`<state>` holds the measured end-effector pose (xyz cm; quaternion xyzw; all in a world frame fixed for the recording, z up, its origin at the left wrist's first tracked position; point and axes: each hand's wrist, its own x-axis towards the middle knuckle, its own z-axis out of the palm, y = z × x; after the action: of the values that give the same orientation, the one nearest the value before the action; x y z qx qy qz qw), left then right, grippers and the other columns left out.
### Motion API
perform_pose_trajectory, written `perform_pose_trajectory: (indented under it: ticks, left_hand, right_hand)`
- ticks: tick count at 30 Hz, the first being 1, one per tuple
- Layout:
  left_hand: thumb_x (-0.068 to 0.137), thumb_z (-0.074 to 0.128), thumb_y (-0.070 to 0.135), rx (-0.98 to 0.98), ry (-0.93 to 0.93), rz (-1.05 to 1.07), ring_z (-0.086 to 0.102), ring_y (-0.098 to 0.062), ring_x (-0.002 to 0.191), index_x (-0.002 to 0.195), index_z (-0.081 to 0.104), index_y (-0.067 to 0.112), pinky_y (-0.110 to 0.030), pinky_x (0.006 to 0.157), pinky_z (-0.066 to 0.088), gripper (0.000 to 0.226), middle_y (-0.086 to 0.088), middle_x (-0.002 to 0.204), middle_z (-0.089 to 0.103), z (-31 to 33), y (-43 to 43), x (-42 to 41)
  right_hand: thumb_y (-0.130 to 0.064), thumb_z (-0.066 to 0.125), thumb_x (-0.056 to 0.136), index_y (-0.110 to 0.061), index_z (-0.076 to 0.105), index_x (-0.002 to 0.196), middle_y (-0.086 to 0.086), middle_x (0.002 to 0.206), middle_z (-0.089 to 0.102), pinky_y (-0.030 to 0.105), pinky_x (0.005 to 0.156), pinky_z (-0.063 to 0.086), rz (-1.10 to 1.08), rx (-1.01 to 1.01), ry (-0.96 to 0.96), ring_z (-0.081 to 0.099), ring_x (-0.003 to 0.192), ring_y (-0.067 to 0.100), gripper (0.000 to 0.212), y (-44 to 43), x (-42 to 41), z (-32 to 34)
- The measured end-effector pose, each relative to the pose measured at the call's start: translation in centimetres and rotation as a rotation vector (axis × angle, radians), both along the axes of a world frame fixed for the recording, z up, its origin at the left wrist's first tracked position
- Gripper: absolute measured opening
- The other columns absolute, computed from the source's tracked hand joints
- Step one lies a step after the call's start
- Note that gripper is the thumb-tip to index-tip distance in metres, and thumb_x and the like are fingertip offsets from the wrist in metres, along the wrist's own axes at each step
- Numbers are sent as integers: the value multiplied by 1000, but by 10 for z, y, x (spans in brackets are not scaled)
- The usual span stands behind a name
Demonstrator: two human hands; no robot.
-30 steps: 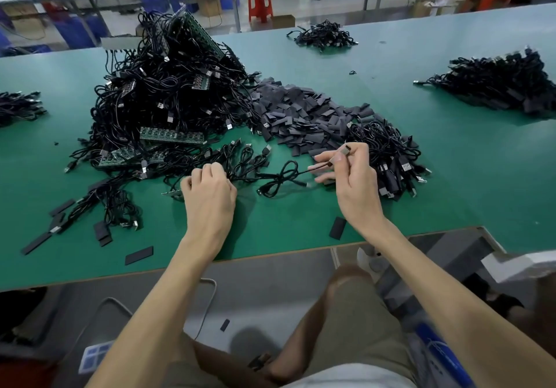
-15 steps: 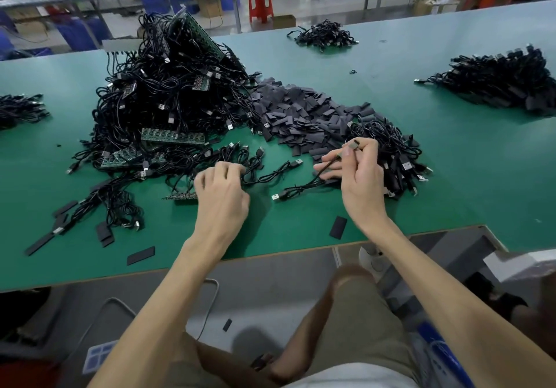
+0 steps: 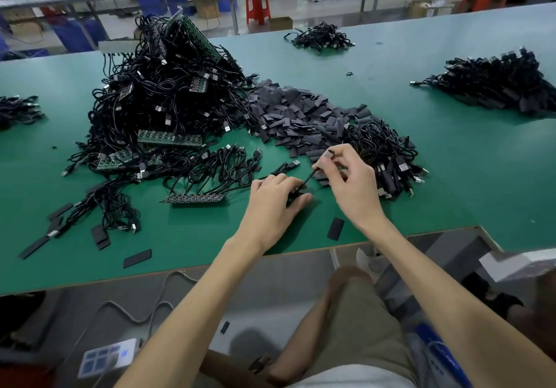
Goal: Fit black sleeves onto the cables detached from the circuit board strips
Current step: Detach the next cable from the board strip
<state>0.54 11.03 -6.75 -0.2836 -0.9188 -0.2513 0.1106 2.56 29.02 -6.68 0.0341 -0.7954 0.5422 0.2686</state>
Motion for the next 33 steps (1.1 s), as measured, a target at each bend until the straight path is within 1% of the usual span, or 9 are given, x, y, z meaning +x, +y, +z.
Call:
perform_pose_trajectory:
  ticks: [3,7,12,15,17,21,25,29,33]
  left_hand:
    - [97,58,54,48,-62,3,57,-17,107,118,68,22,-38,98,36,39,5,110,66,4,-4,1]
    - [100,62,36,254,-198,-1,65,-16,97,123,67,19,-42,93,52,28,4,108,71,12,-5,2]
    - [103,57,32,233,-192,69,68,-16,89,117,70,22,-41,82,56,21,7,97,74,13,0,1]
    - [104,57,33,269,-198,77,65,-16,85,114,72,21,-41,79,55,22,5,94,71,12,1,-2]
    - [104,56,33,266,-154,113,61,-17,83,107,72,20,-42,77,53,21,3,92,67,10,-2,-4]
    - [103,53,33,238,-104,187,58,-12,76,95,68,20,-40,73,52,21,7,87,60,5,-12,-4]
    - [104,50,31,135,-69,232,57,-19,74,94,65,14,-43,70,52,25,5,88,60,1,-26,-3]
    - [105,48,33,65,-39,241,55,-20,74,94,64,14,-40,67,49,27,5,89,58,3,-32,-2]
    - [107,46,32,-31,13,195,57,-21,75,95,63,14,-38,63,45,27,4,91,58,4,-31,2]
  right_hand:
    - [-21,66,100,-15,69,99,-6,92,73,34,78,58,-9,0,-35,72,88,13,7,1,-1,0]
    - [-17,74,94,-14,75,98,-4,96,72,15,71,44,78,156,-54,63,85,4,6,-5,-4,-1]
    - [-14,77,90,-14,76,97,-2,94,69,10,69,39,116,172,-100,56,79,-3,7,-2,-4,-3]
    - [-14,76,91,-12,76,103,-2,94,67,12,70,39,106,190,-115,55,78,-1,13,-2,-5,-4]
    - [-11,74,92,-11,73,113,-2,97,65,17,77,42,80,272,-102,55,87,5,21,-3,-6,-4]
    - [-14,68,97,-11,64,130,3,114,64,37,99,48,-19,521,-80,51,116,21,34,-6,-4,-6]
    - [-24,61,101,-9,54,143,5,129,62,37,104,42,-101,832,-87,49,127,24,45,-16,-1,-11]
    - [-15,54,104,-8,48,147,8,136,59,37,108,39,-158,850,-192,46,130,26,43,-14,-4,-11]
    - [3,53,100,-8,51,144,8,130,62,38,100,46,-143,813,-216,48,126,25,46,-13,-3,-10]
